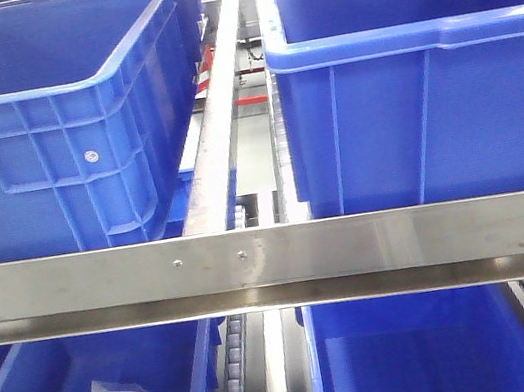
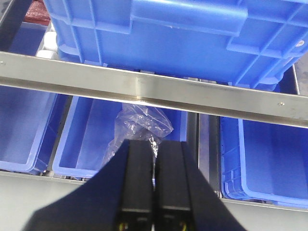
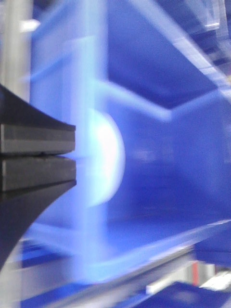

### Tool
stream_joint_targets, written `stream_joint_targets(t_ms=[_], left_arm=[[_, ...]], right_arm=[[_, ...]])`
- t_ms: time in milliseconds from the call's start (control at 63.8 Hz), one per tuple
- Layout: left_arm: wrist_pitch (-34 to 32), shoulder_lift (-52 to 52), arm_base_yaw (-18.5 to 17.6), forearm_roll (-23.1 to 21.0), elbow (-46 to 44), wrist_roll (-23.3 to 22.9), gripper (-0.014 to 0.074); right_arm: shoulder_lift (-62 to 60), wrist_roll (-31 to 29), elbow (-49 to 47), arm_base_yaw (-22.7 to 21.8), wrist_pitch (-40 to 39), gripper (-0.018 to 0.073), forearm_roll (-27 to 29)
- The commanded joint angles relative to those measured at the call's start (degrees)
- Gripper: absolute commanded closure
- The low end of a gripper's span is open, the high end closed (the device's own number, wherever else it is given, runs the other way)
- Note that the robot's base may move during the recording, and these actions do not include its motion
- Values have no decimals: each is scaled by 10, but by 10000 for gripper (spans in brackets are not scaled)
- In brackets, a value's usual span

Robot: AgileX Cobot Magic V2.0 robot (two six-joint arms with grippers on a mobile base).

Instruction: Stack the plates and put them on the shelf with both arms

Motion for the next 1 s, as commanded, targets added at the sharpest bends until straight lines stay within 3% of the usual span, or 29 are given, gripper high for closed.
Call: stream_joint_targets(t_ms=[0, 518, 737, 988], left_arm=[[-44, 0, 0, -1, -17, -2, 510], [-44, 0, 0, -1, -17, -2, 510], [-44, 0, 0, -1, -17, -2, 510], [-44, 0, 0, -1, -17, -2, 510]], right_arm=[[-21, -3, -1, -3, -60, 539, -2], [-26, -3, 0, -3, -63, 539, -2], [-139, -2, 33, -13, 8, 539, -2], [-272, 17, 133, -55, -1, 539, 0]])
